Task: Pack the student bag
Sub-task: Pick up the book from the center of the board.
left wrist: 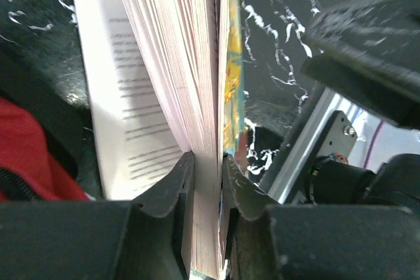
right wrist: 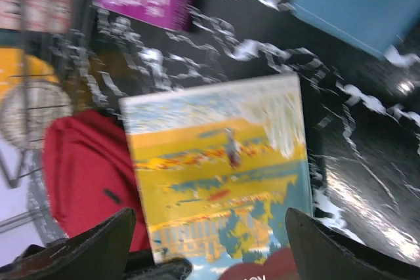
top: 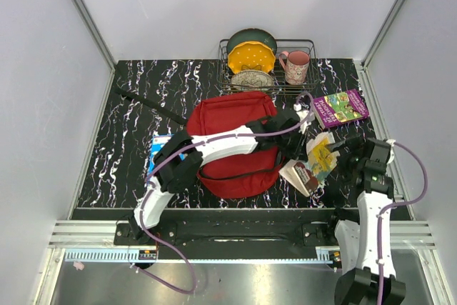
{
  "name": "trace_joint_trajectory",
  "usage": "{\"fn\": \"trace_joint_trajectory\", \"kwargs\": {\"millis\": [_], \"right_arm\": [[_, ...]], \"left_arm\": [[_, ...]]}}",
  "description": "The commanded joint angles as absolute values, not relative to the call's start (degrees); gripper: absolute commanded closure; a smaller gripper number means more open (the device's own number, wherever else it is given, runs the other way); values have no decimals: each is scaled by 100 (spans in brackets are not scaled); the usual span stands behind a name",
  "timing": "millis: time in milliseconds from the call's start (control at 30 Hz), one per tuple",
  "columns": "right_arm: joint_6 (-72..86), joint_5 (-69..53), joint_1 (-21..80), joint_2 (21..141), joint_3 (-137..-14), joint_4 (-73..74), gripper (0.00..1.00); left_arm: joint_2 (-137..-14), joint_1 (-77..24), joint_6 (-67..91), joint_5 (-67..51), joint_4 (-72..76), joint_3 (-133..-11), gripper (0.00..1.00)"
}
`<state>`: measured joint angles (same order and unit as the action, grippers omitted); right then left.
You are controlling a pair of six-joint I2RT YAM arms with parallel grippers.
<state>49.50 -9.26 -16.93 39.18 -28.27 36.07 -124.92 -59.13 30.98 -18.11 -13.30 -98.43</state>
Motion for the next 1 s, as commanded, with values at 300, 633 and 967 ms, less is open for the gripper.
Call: {"fn": "trace_joint_trajectory", "kwargs": {"millis": [300,633,967], "right_arm": [[4316,-1871,-1679,3639,-4385,4017,0],[5062,-4376,-1679,3524,-4114,2190,0],[5695,-5326,-1670,3762,-3226,1046,0]], "left_arm": [[-10099,-5335,2874,-1609,-958,-9677,100],[-9124,-5107,2979,-1793,-563,-8721,100],[-8455,-5071,3085,-1653,-255,-8218,100]]}}
